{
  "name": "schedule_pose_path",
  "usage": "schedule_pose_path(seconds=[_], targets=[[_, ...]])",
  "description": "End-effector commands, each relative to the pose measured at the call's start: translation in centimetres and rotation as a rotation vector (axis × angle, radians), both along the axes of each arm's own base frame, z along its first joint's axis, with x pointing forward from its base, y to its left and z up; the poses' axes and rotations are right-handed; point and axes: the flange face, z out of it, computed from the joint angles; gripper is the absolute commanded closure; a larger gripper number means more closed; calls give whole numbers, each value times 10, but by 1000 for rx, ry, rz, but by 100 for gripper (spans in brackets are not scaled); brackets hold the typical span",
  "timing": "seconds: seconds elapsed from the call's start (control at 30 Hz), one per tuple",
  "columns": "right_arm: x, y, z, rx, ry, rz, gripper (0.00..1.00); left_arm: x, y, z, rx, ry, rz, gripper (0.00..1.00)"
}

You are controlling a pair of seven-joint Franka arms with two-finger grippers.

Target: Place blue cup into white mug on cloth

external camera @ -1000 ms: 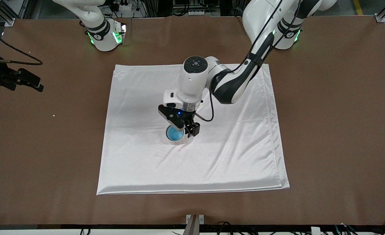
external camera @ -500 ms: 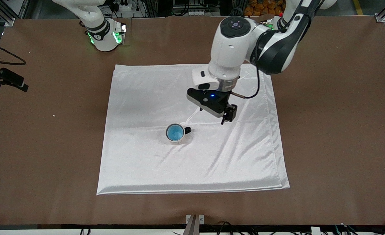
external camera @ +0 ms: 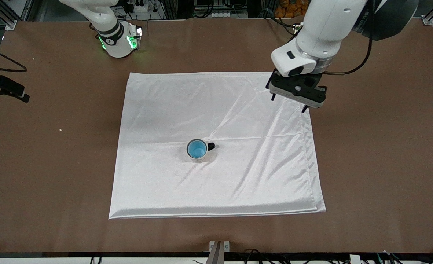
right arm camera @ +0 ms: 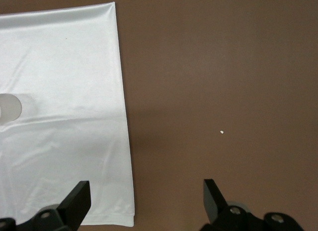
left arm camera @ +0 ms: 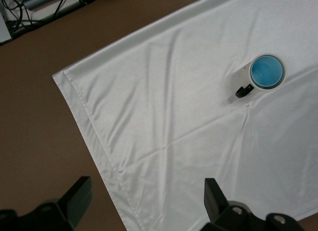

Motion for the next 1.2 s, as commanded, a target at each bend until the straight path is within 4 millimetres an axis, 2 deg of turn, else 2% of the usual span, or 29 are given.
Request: schedule_pose_path(seconds=[0.0, 0.3, 0.47, 0.73, 1.17], targets=[[-3, 0, 6, 2, -3, 13, 0, -17, 40, 8, -22, 47, 75, 0], [-2, 5, 7, -3, -4, 21, 0, -15, 107, 16, 13, 115, 197, 0], [-2, 5, 7, -3, -4, 21, 0, -16, 126, 13, 21, 173, 272, 0], [-2, 5, 7, -3, -7, 21, 0, -11, 145, 10, -12, 227, 413, 0], [0, 5, 5, -3, -6, 18, 0, -5, 151, -1, 7, 249, 403, 0]])
